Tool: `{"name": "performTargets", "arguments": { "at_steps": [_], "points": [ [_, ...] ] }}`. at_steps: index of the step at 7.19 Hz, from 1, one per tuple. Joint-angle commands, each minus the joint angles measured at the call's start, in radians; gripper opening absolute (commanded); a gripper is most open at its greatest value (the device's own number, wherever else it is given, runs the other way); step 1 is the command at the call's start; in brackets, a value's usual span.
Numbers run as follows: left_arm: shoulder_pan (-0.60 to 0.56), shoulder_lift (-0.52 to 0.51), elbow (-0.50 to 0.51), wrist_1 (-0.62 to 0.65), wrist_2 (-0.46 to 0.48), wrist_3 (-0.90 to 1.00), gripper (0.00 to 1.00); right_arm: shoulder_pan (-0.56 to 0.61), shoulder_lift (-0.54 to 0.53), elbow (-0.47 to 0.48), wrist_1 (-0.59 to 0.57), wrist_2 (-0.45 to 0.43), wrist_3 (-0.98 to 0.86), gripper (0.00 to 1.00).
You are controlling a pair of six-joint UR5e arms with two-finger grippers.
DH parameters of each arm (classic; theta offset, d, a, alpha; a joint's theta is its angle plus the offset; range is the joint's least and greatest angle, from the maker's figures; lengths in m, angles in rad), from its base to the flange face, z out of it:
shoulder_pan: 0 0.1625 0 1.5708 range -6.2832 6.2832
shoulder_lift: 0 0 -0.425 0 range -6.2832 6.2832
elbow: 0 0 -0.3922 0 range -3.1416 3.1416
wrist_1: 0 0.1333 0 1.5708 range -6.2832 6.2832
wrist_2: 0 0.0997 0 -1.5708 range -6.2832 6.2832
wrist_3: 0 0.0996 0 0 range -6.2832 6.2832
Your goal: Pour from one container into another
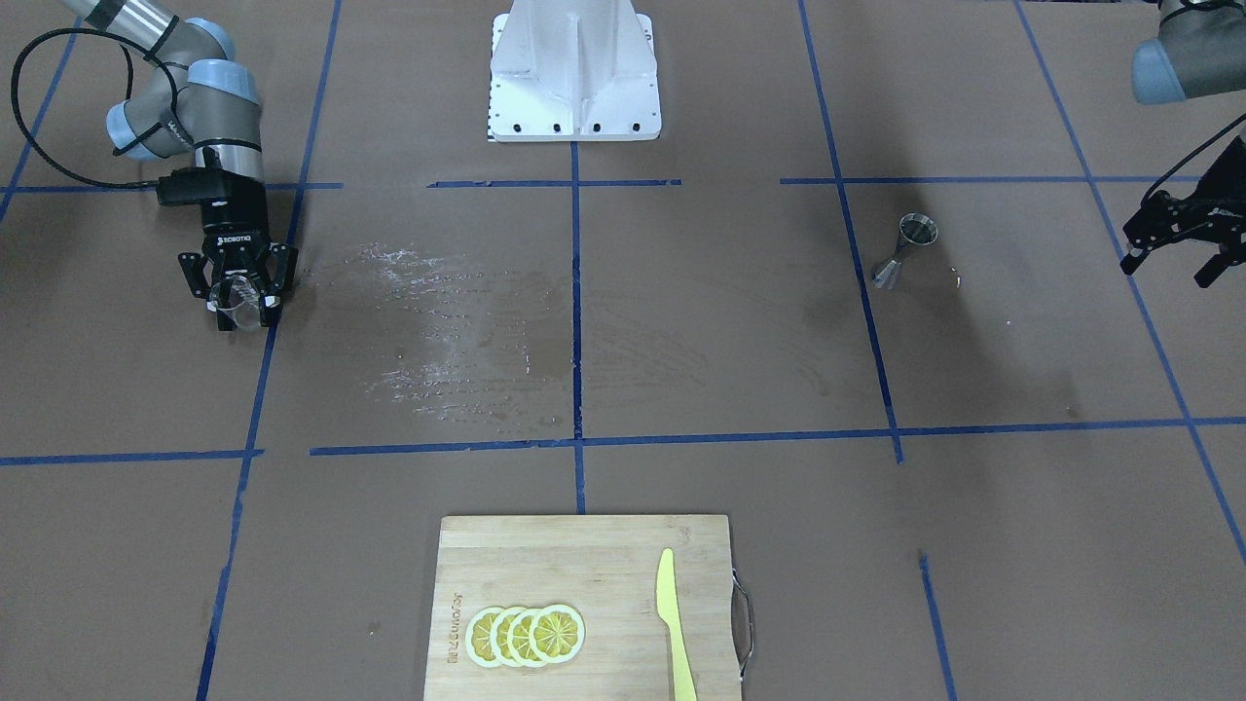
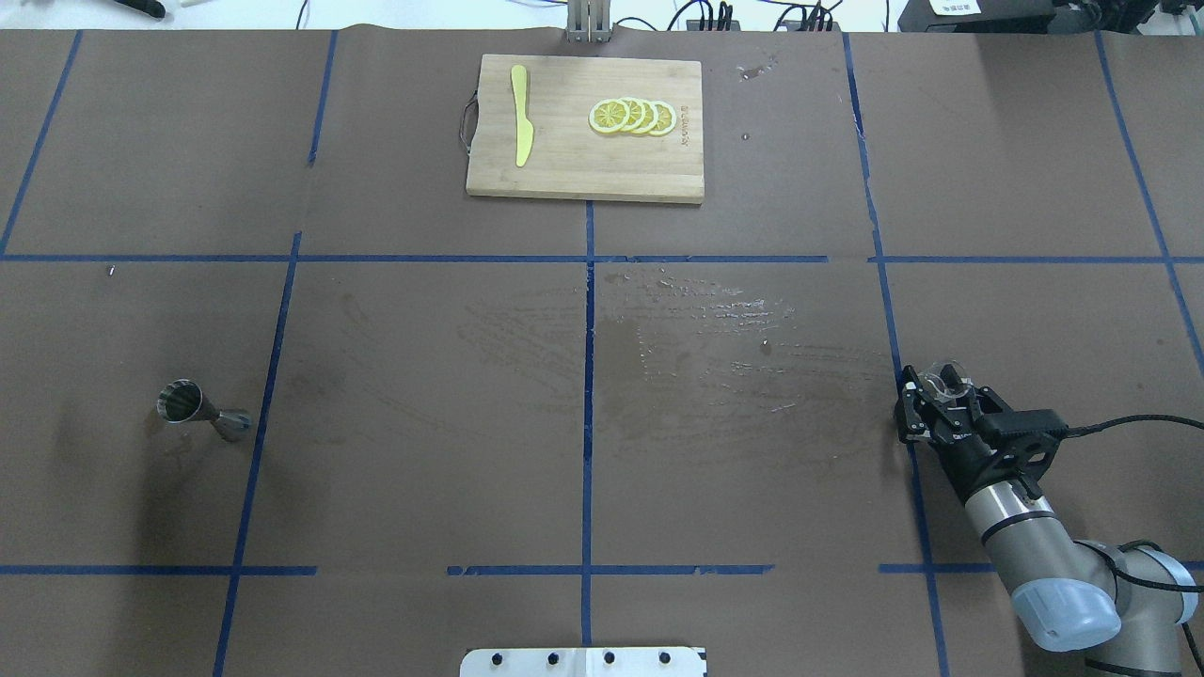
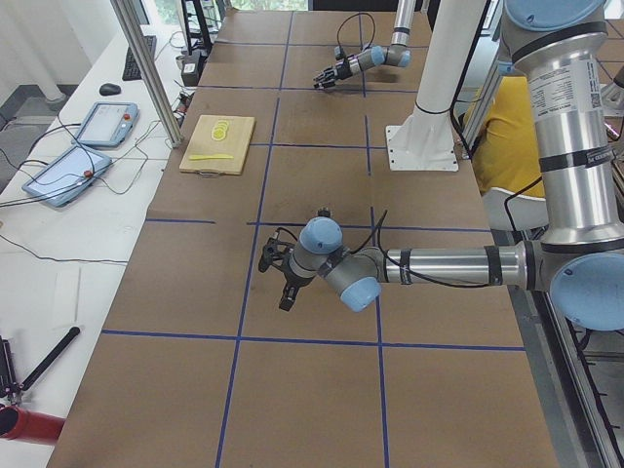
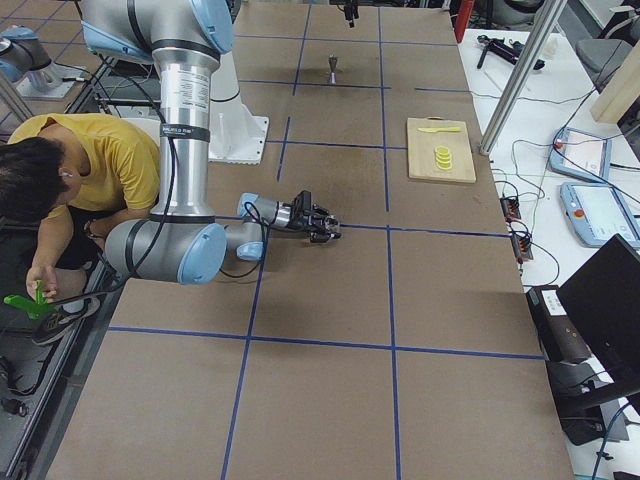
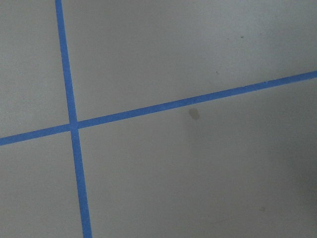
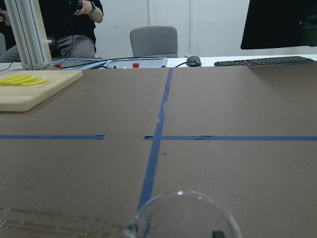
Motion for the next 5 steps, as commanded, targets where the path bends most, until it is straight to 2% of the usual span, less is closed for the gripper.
{"name": "performTargets", "arguments": {
  "at_steps": [1, 3, 5],
  "points": [
    [-0.001, 0.003, -0.003, -0.002, 0.000, 0.000, 1.00, 0.000, 0.001, -0.014, 0.048, 0.001, -0.011, 0.31],
    [-0.003, 0.011, -0.009, -0.002, 0.000, 0.000, 1.00, 0.000, 0.001, -0.012, 0.050, 0.003, -0.011, 1.00],
    [-0.003, 0.012, -0.012, -0.003, 0.000, 0.000, 1.00, 0.000, 0.001, -0.008, 0.050, 0.003, -0.018, 1.00]
  ]
}}
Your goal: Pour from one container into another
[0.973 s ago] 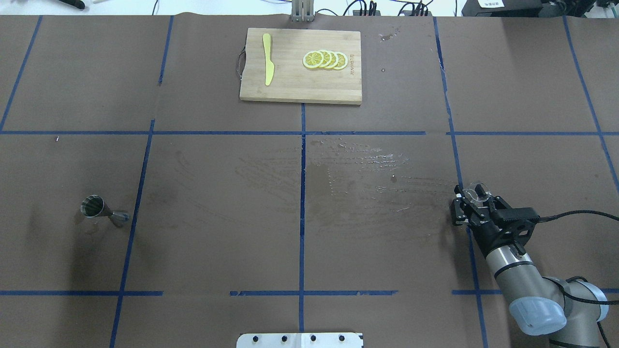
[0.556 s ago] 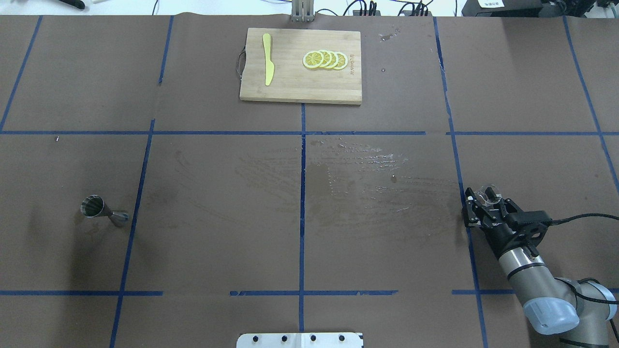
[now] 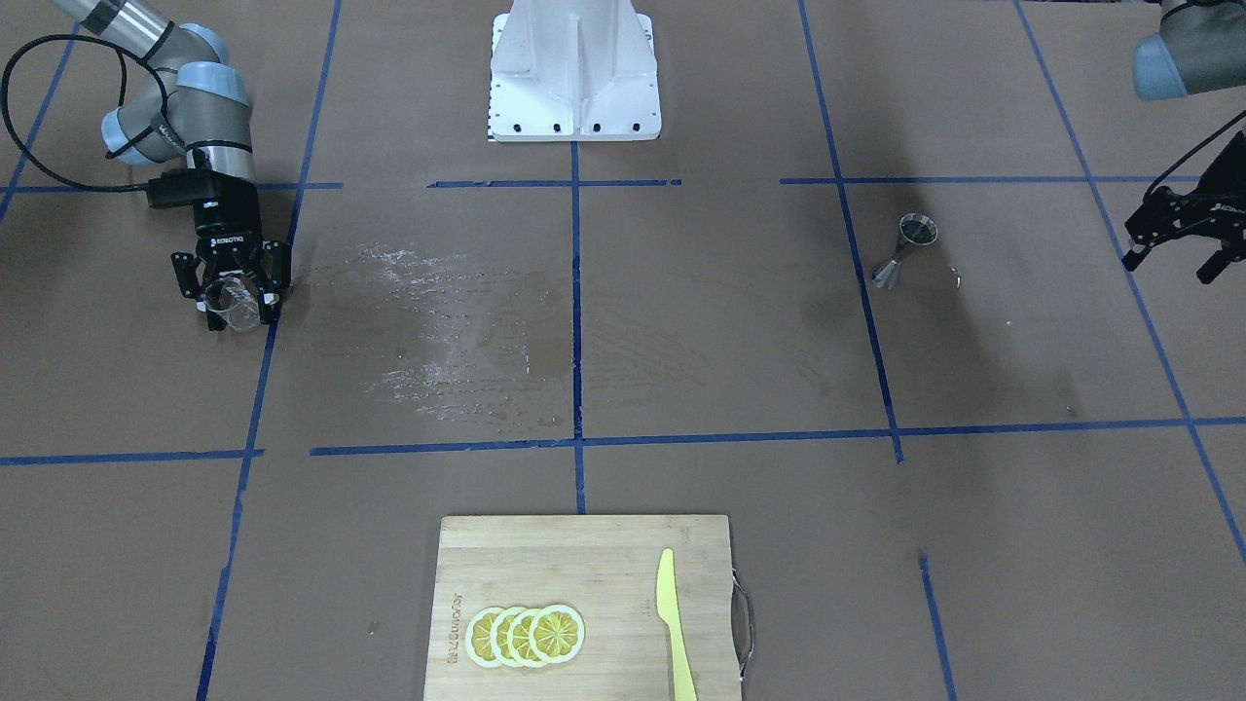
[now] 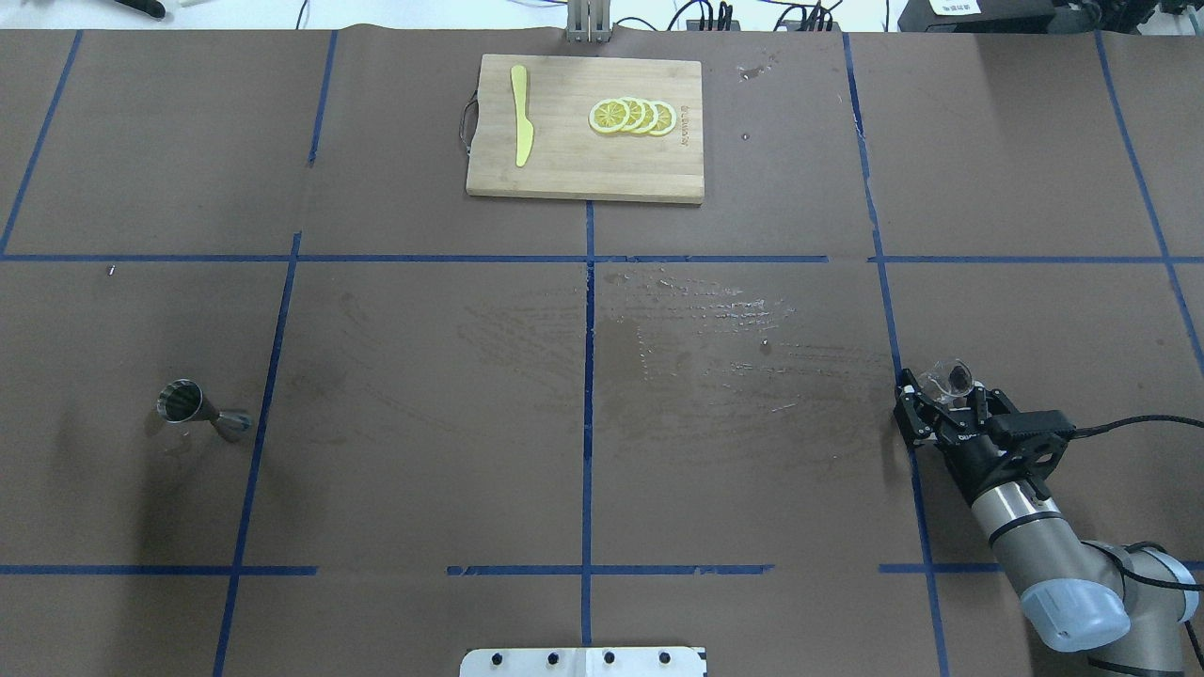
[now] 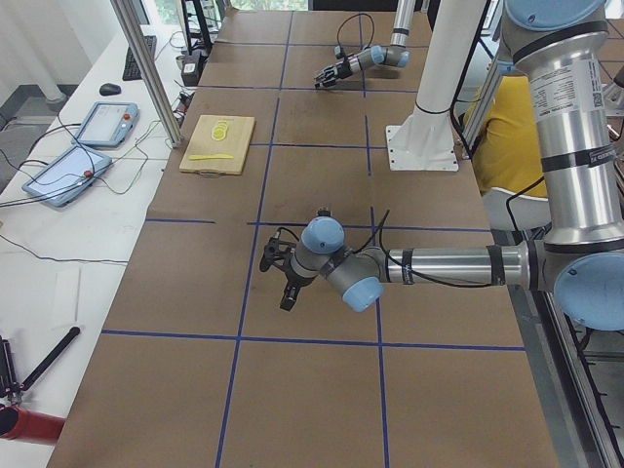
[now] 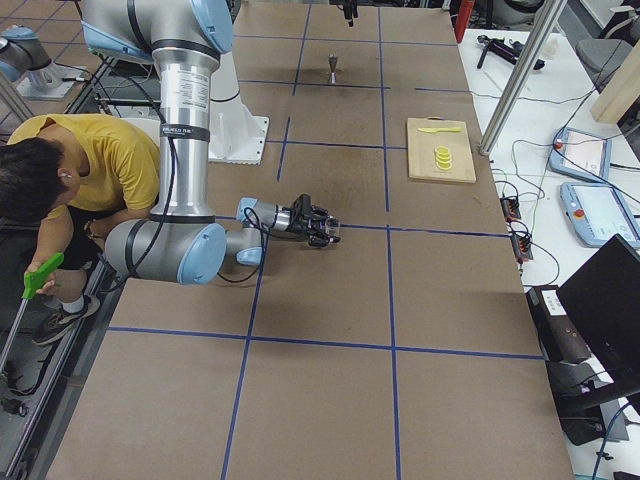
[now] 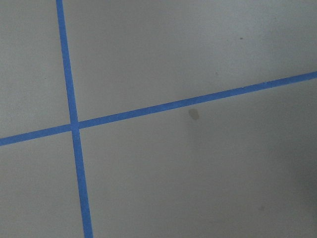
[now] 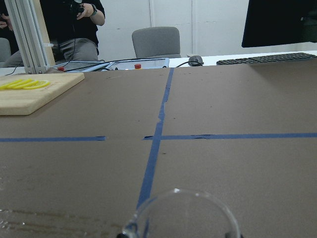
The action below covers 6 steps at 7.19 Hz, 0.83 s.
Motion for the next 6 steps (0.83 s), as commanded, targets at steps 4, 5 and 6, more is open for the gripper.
{"name": "performTargets", "arguments": {
  "at_steps": [4, 5, 6],
  "points": [
    [0.000, 0.000, -0.001, -0.001, 0.000, 0.000, 1.00, 0.002, -0.074, 0.112, 0.000, 0.029, -0.067, 1.00],
    [0.000, 0.000, -0.001, -0.001, 0.000, 0.000, 1.00, 0.002, -0.129, 0.166, -0.001, 0.043, -0.068, 1.00],
    [0.000, -0.001, -0.001, -0.001, 0.000, 0.000, 1.00, 0.002, -0.160, 0.202, -0.001, 0.048, -0.071, 1.00]
  ]
}}
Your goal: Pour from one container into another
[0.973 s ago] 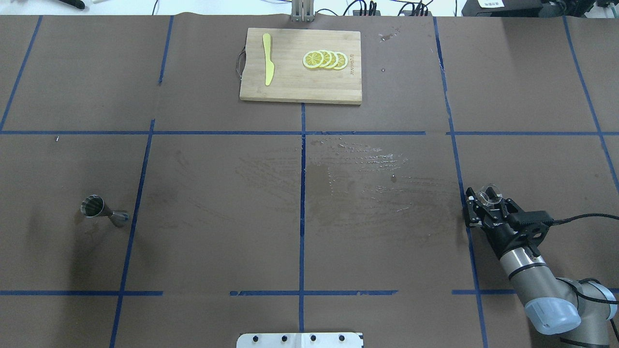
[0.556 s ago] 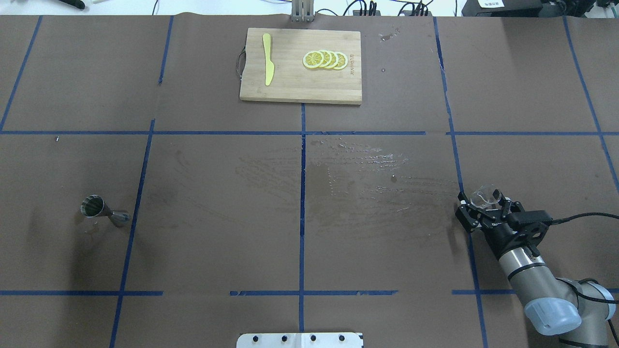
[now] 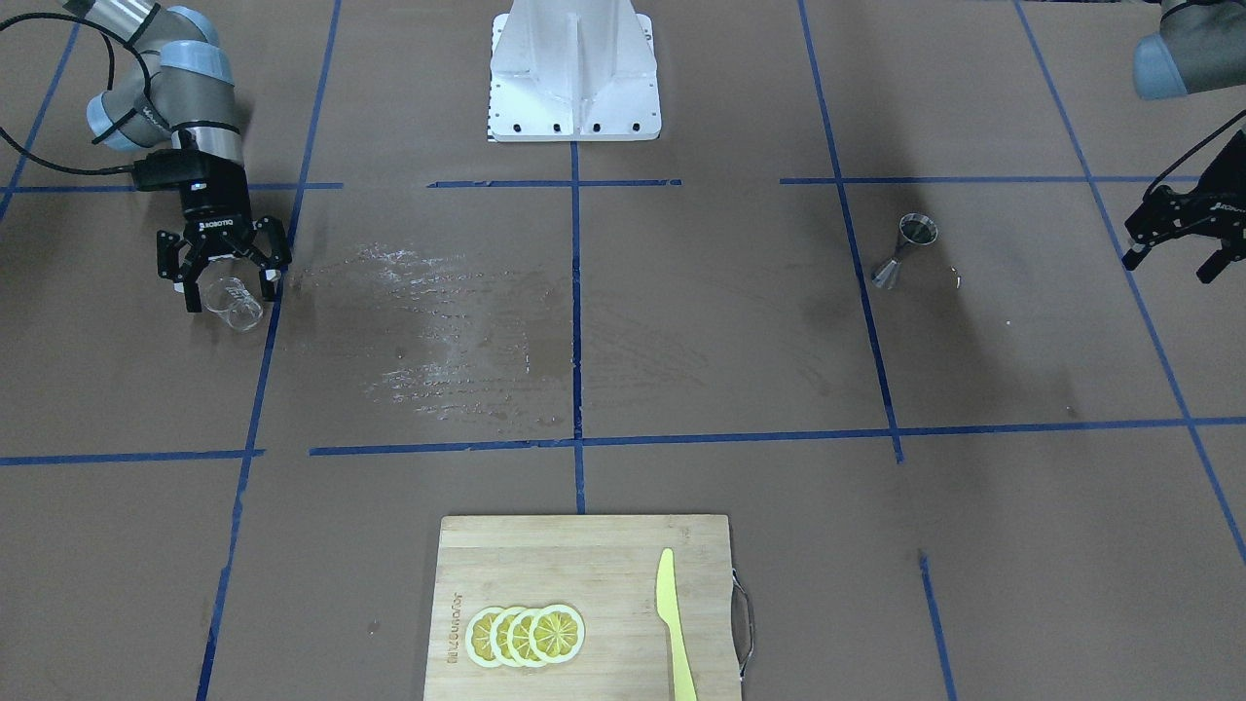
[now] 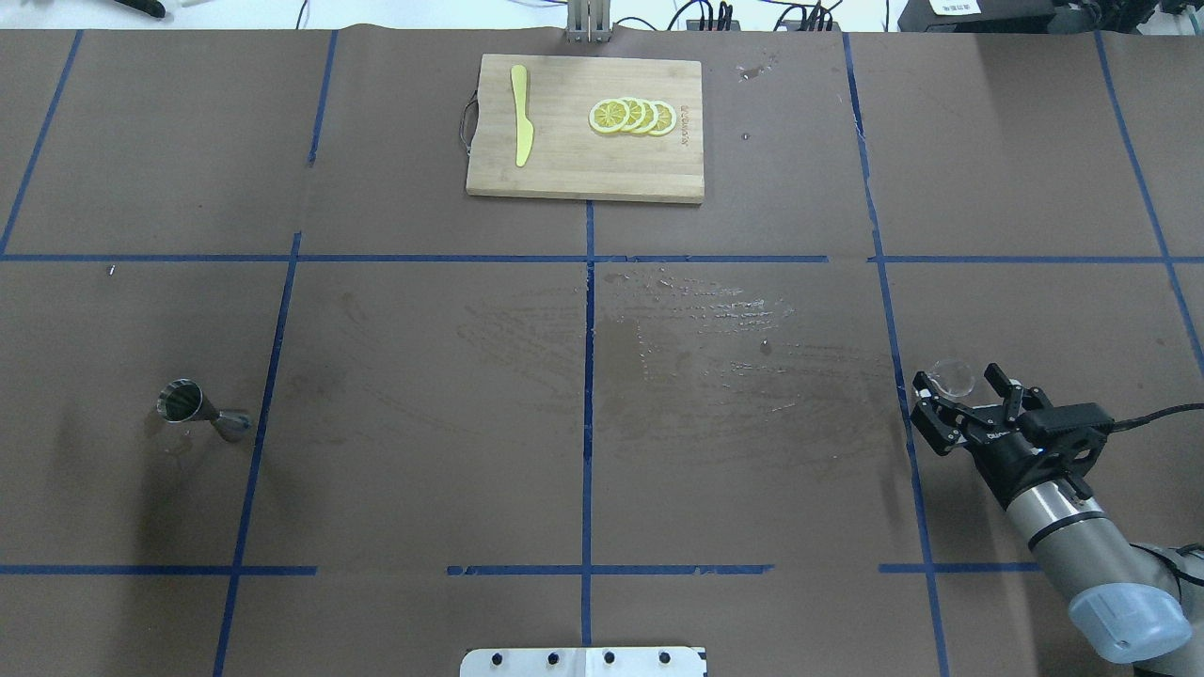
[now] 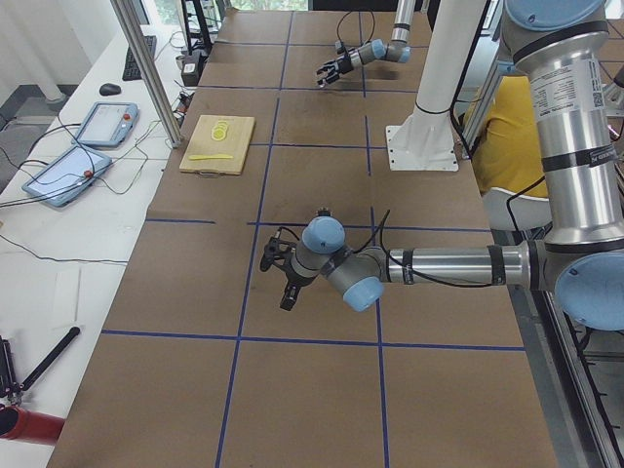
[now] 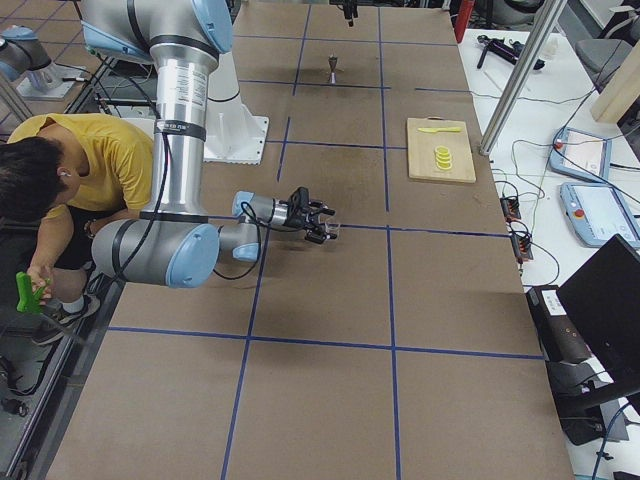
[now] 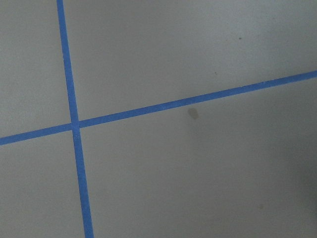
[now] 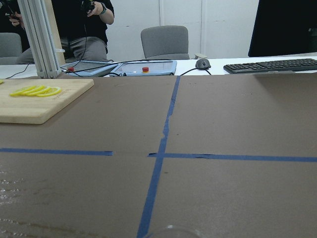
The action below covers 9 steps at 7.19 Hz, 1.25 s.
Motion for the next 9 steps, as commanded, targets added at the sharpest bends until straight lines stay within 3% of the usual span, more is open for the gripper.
{"name": "performTargets", "arguments": {
  "at_steps": [1, 3, 4, 6, 7, 9],
  "points": [
    [0.000, -0.001, 0.000, 0.000, 0.000, 0.000, 1.00, 0.001, -0.076, 0.113, -0.002, 0.043, -0.023, 1.00],
    [0.000, 0.000, 0.000, -0.003, 0.002, 0.002, 1.00, 0.026, -0.205, 0.255, -0.002, 0.142, -0.027, 1.00],
    [0.000, -0.001, 0.002, -0.002, 0.000, 0.011, 1.00, 0.085, -0.214, 0.277, -0.002, 0.213, -0.050, 1.00],
    [-0.070, -0.001, 0.021, 0.014, -0.002, 0.159, 1.00, 0.365, -0.216, 0.279, 0.000, 0.558, -0.154, 1.00],
    [-0.104, -0.003, 0.028, 0.021, -0.014, 0.175, 1.00, 0.567, -0.201, 0.267, -0.017, 0.809, -0.220, 1.00],
    [-0.168, -0.009, 0.032, 0.055, -0.055, 0.208, 1.00, 0.886, -0.138, 0.254, -0.171, 1.167, -0.363, 1.00]
  ]
}}
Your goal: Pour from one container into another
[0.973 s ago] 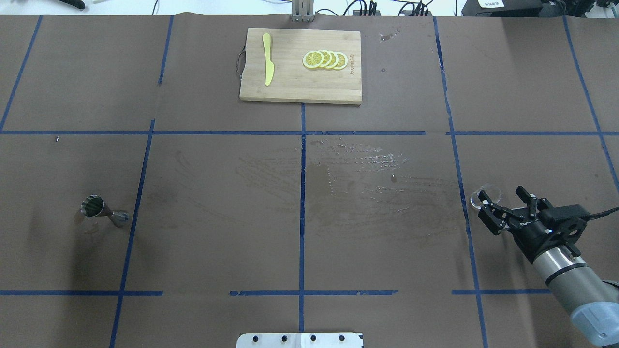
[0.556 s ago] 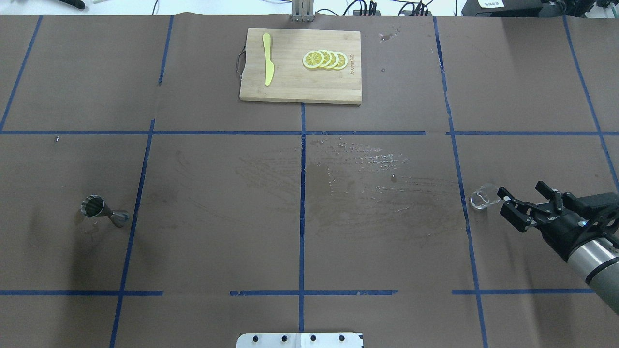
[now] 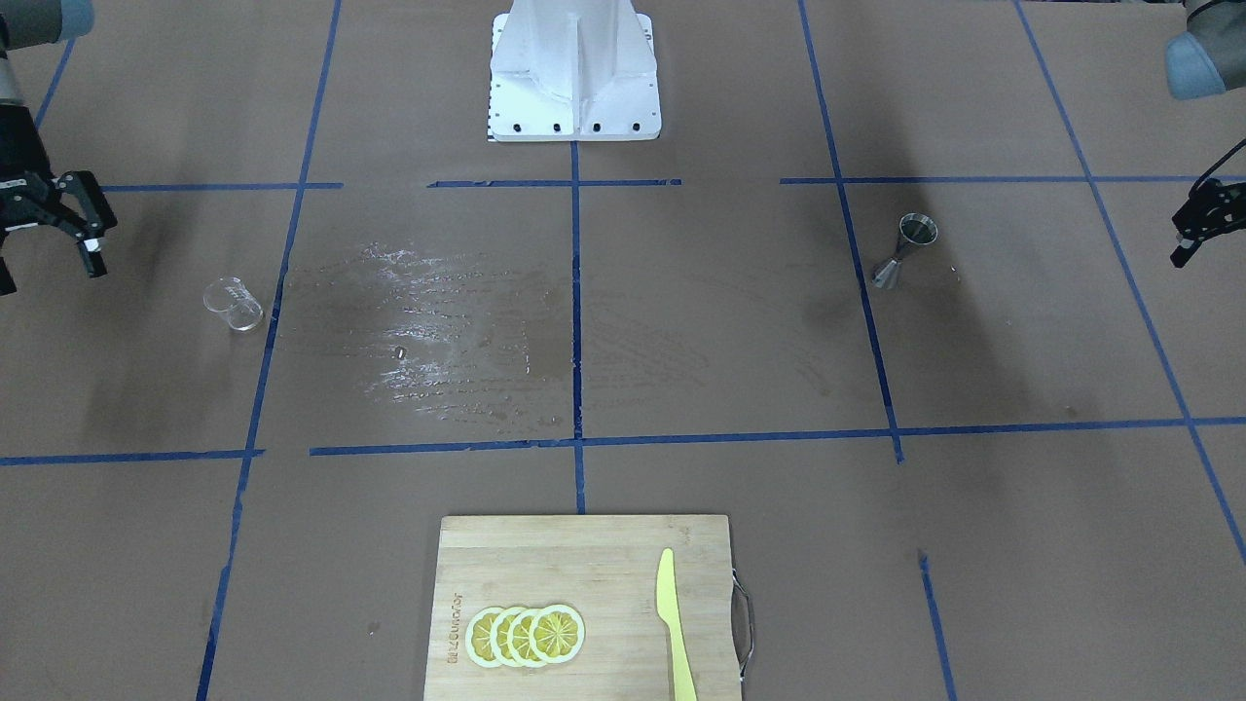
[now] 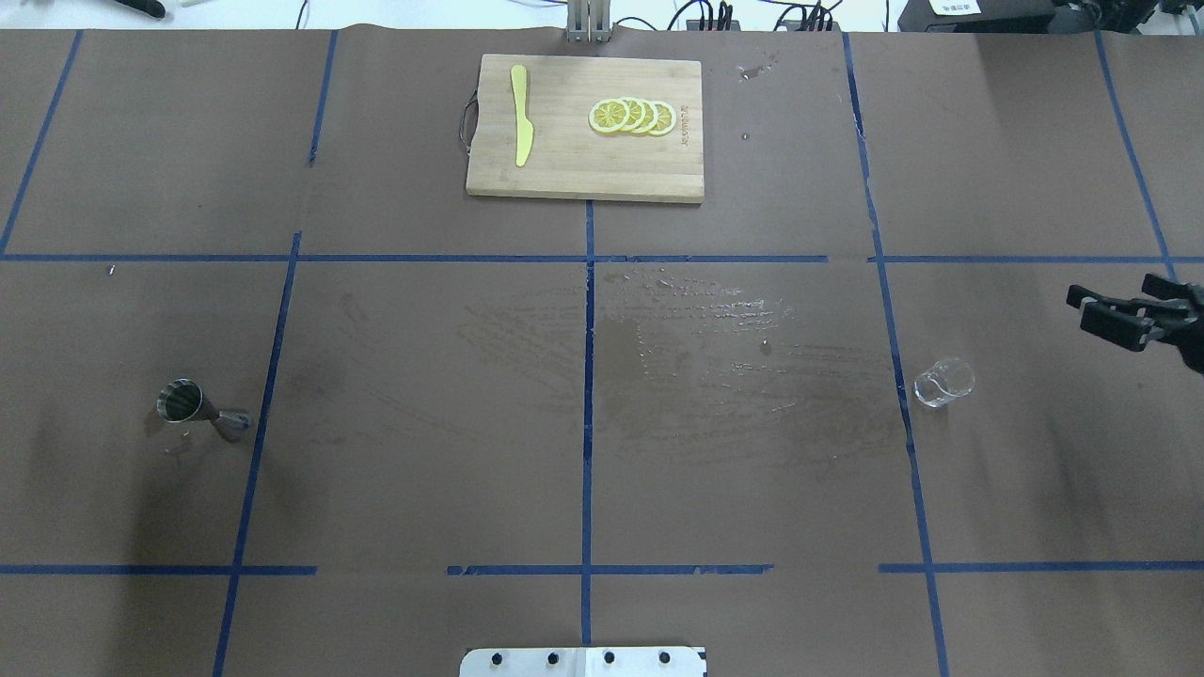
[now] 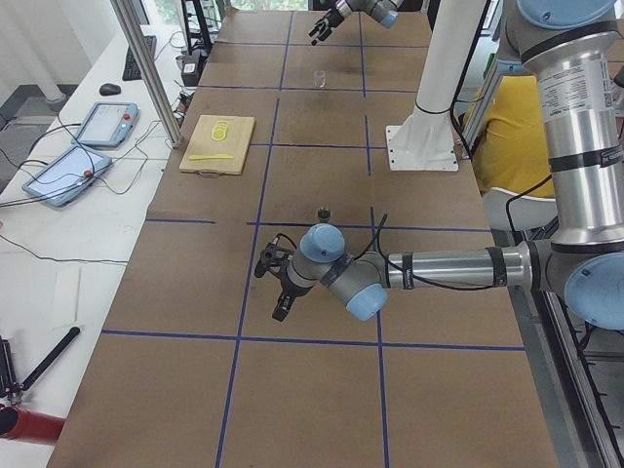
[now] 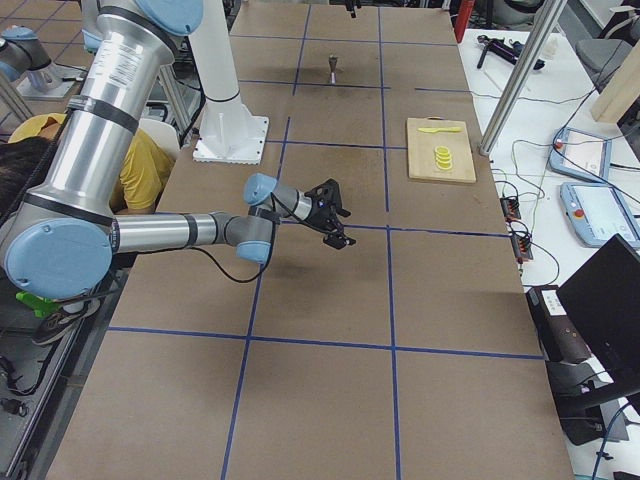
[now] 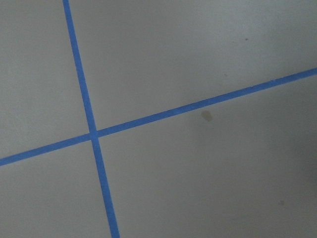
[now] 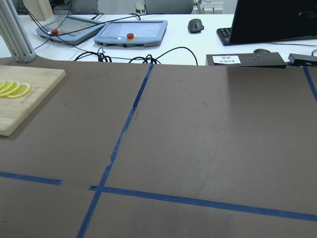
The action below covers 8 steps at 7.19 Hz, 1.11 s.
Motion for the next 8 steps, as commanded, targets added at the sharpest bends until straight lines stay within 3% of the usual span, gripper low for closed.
{"name": "performTargets", "arguments": {
  "at_steps": [1, 3, 4, 5, 6, 7, 8],
  "points": [
    [-0.094, -0.023, -0.005, 0.127, -0.068, 0.104, 1.00, 0.358, 0.083, -0.010, -0.216, 0.410, -0.221, 1.00],
    [-0.212, -0.133, -0.034, 0.406, -0.123, 0.223, 1.00, 0.627, 0.111, -0.015, -0.571, 0.779, -0.509, 1.00],
    [-0.232, -0.171, -0.095, 0.545, -0.123, 0.225, 1.00, 0.701, 0.107, -0.013, -0.734, 0.903, -0.664, 1.00],
    [-0.234, -0.181, -0.135, 0.677, -0.123, 0.226, 1.00, 0.706, 0.102, -0.013, -0.870, 0.921, -0.845, 1.00],
    [-0.238, -0.172, -0.137, 0.723, -0.123, 0.224, 1.00, 0.698, 0.107, -0.007, -1.024, 0.922, -1.002, 1.00],
    [-0.240, -0.161, -0.143, 0.720, -0.123, 0.224, 1.00, 0.692, 0.131, -0.013, -1.158, 0.919, -1.131, 1.00],
    [-0.238, -0.137, -0.164, 0.717, -0.123, 0.227, 1.00, 0.695, 0.175, -0.013, -1.222, 0.907, -1.161, 1.00]
  ]
}}
